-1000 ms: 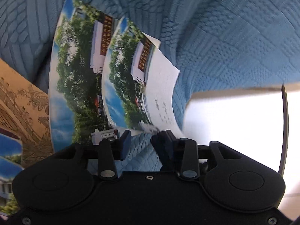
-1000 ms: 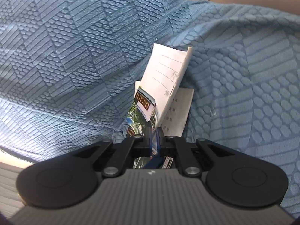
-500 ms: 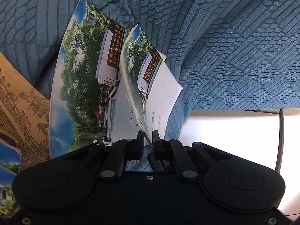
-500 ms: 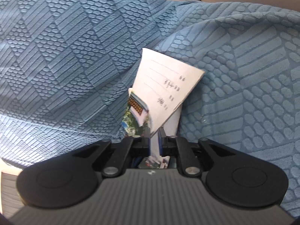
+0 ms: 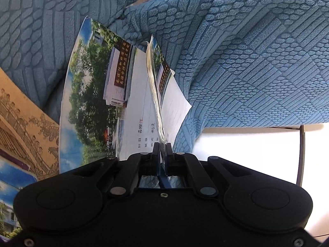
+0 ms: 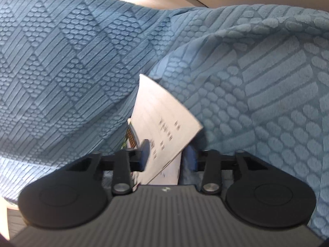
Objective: Organize objects
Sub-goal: 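Lift the held postcards upright off the cloth with both grippers, then carry the postcards with both grippers to the book stack and lower them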
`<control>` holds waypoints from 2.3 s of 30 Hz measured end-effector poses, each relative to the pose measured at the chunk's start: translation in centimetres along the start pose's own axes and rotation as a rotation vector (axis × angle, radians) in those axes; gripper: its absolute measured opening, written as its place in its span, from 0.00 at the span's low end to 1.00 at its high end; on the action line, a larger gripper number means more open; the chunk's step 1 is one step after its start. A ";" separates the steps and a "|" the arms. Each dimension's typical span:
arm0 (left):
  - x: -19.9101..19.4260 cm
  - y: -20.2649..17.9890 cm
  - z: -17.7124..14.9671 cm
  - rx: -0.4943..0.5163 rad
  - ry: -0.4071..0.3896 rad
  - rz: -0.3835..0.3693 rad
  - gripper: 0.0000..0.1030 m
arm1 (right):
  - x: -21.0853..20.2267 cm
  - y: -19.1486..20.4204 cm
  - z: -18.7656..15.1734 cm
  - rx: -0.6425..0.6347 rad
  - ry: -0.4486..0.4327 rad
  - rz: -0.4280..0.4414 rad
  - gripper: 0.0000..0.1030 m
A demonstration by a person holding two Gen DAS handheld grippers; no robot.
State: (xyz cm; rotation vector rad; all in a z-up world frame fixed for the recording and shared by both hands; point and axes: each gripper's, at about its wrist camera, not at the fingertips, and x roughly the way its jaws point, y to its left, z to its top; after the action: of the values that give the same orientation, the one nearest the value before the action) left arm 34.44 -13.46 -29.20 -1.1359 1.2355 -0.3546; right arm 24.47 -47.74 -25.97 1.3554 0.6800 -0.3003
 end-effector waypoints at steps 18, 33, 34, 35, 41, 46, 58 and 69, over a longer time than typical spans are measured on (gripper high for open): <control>2.4 -1.4 -0.9 -0.001 -0.016 0.036 0.22 | -2.9 1.6 -1.7 -0.062 -0.010 0.102 0.08; 0.3 -1.9 -0.6 -0.005 0.008 -0.024 0.01 | -3.6 1.1 -3.0 -0.084 0.035 0.126 0.37; 0.1 -1.8 -0.4 -0.013 0.010 -0.026 0.01 | -3.2 0.8 -2.7 -0.082 0.048 0.146 0.37; -0.1 -1.7 -0.1 -0.019 0.010 -0.026 0.01 | -2.7 0.5 -2.4 -0.076 0.059 0.164 0.37; -1.2 -0.7 -0.1 -0.010 0.031 -0.022 0.01 | 0.0 0.6 -1.3 -0.097 0.147 0.228 0.37; -1.4 -0.6 0.2 -0.002 0.040 -0.029 0.01 | 1.7 2.3 -0.5 -0.213 0.154 0.209 0.37; -4.3 -0.6 -0.2 0.021 0.035 -0.039 0.02 | 2.0 4.3 -0.3 -0.325 0.149 0.189 0.08; -8.6 -1.6 -2.3 0.066 0.004 -0.050 0.02 | -6.0 5.5 -3.8 -0.416 0.081 0.189 0.05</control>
State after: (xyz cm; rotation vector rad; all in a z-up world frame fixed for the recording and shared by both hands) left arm 29.96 -8.83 -22.85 -1.1119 1.1919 -0.4322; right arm 21.90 -43.97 -18.23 1.0260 0.6344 0.0486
